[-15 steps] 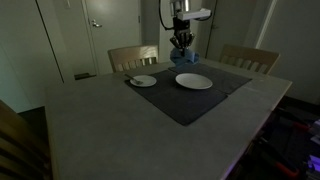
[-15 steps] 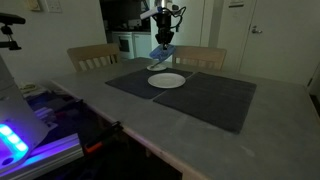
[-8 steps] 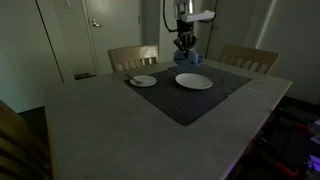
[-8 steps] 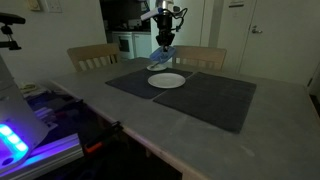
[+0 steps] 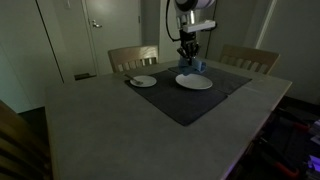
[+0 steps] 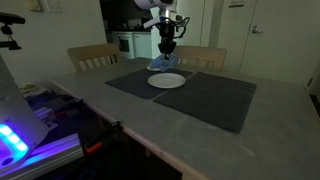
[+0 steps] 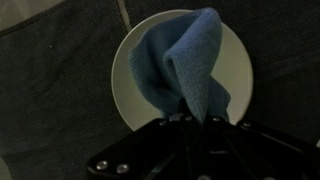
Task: Use the blue cloth to wipe the plate
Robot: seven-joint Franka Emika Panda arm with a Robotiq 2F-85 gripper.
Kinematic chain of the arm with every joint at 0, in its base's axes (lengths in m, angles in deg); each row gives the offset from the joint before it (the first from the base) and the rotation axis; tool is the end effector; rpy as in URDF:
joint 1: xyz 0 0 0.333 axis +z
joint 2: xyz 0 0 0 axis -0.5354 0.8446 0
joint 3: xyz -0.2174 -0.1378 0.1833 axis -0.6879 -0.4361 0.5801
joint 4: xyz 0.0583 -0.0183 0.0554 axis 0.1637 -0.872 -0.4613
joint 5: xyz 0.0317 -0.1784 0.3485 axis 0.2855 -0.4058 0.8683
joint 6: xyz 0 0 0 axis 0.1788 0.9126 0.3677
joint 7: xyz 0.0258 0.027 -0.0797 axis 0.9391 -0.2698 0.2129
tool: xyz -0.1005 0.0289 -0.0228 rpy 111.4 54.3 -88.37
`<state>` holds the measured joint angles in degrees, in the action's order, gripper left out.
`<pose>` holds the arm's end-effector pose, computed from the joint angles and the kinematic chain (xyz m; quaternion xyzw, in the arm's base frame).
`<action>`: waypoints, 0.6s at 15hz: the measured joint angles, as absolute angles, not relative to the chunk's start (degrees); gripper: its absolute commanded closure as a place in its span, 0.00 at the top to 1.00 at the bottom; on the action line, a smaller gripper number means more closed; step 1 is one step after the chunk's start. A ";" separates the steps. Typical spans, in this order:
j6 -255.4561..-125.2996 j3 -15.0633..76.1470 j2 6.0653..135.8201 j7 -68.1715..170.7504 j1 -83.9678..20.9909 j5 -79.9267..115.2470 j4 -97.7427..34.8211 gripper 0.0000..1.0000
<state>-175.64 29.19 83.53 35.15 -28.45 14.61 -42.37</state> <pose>0.6274 -0.0168 0.2495 0.9795 -0.1569 -0.0959 0.0824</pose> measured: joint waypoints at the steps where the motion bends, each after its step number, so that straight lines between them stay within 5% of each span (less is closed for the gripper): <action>1: -175.67 28.95 84.02 34.98 -28.80 14.61 -42.40 0.02; 9: -178.27 26.30 88.32 33.82 -29.54 13.24 -42.35 0.02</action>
<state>-178.27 26.30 88.32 33.82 -29.54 13.24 -42.35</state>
